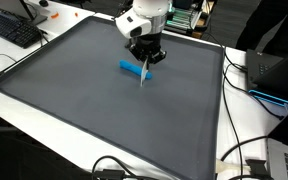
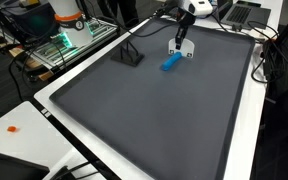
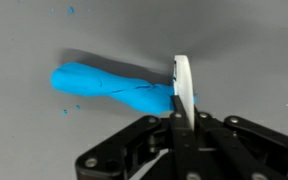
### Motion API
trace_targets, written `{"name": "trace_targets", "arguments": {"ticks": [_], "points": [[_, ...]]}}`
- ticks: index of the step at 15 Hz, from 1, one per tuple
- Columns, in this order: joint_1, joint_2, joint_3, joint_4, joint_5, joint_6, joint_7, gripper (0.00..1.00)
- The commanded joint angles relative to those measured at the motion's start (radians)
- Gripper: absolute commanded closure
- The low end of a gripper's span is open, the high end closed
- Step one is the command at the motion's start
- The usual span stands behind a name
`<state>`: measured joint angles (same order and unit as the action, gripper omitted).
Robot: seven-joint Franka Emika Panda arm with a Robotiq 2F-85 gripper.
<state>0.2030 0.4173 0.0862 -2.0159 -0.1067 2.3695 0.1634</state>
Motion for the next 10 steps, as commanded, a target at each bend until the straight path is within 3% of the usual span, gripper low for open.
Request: {"name": "trace_targets", "arguments": {"ticks": [1, 10], "points": [[-0.008, 0.035, 0.001, -0.013, 0.027, -0.029, 0.005, 0.99], [-0.056, 0.025, 0.06, -0.014, 0.246, -0.08, -0.074, 0.99]]}}
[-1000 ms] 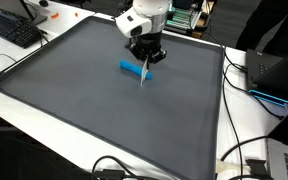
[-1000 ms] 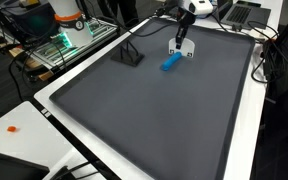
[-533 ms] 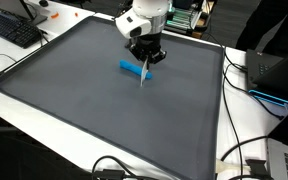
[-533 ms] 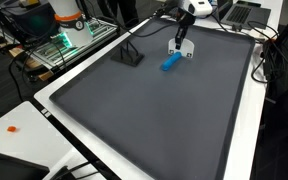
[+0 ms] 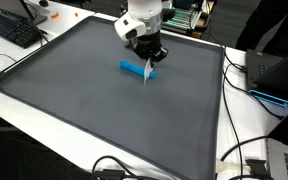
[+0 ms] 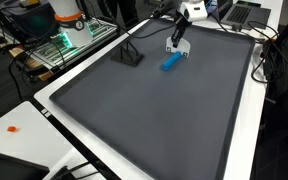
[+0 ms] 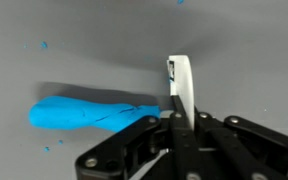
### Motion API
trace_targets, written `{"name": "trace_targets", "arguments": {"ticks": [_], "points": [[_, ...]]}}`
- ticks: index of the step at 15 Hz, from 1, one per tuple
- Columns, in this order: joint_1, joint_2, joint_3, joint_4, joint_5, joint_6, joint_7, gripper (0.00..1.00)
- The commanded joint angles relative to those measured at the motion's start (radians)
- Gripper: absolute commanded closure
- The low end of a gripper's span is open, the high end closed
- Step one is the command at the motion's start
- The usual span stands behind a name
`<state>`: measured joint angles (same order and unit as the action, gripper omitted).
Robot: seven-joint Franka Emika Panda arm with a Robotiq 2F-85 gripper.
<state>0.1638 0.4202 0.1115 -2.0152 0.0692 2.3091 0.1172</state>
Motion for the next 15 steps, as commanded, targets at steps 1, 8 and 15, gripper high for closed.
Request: {"name": "trace_targets", "arguments": {"ticks": [1, 8, 15], "points": [[-0.021, 0.022, 0.042, -0.013, 0.092, -0.02, -0.035, 0.99], [-0.012, -0.012, 0.024, -0.01, 0.068, -0.01, -0.024, 0.99], [-0.033, -0.057, 0.011, -0.011, 0.064, -0.018, -0.045, 0.99]]}}
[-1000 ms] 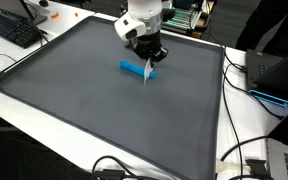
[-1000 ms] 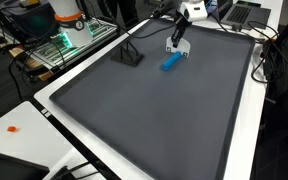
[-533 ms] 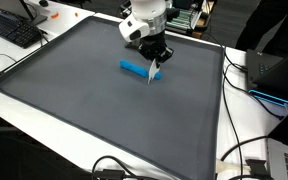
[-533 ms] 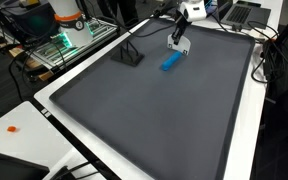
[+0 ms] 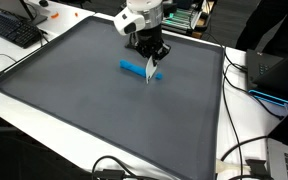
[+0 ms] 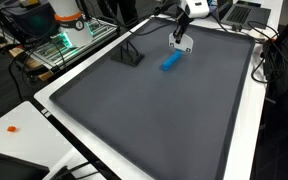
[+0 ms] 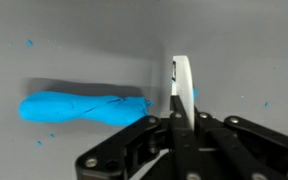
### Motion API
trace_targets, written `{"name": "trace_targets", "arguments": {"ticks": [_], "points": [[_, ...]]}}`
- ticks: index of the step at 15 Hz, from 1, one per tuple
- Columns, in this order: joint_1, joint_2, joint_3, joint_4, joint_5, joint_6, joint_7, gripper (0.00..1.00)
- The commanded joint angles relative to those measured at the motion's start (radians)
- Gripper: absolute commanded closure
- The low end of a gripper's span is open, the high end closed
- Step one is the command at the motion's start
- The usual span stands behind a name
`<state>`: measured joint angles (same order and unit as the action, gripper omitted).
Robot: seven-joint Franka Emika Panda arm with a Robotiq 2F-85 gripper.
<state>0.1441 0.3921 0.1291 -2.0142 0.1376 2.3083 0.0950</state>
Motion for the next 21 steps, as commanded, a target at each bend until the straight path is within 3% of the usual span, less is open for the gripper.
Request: {"name": "trace_targets", "arguments": {"ticks": [1, 21], "points": [[-0.018, -0.033, -0.009, -0.011, -0.007, -0.017, -0.025, 0.99], [-0.037, -0.043, -0.037, -0.004, -0.041, -0.047, -0.039, 0.99]]}}
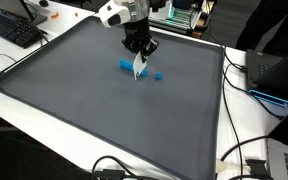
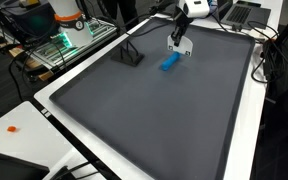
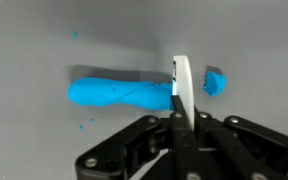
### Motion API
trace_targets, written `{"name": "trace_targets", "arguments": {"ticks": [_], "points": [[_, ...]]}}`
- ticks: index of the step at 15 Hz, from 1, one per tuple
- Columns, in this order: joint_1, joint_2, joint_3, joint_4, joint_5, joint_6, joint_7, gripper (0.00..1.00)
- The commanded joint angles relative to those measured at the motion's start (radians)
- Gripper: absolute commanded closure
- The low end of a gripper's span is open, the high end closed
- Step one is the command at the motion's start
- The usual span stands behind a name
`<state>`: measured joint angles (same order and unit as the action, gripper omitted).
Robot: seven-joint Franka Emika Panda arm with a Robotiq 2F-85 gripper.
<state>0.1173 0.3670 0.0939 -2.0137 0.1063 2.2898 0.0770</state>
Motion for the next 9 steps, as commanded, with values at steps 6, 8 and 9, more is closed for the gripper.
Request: {"name": "trace_targets", "arguments": {"ticks": [6, 8, 9], "points": [[-0.021, -0.027, 0.003, -0.005, 0.008, -0.034, -0.043, 0.99], [-0.024, -0.026, 0.002, -0.006, 0.007, -0.037, -0.048, 0.99], [-0.024, -0.025, -0.001, -0.007, 0.001, -0.041, -0.045, 0.99]]}}
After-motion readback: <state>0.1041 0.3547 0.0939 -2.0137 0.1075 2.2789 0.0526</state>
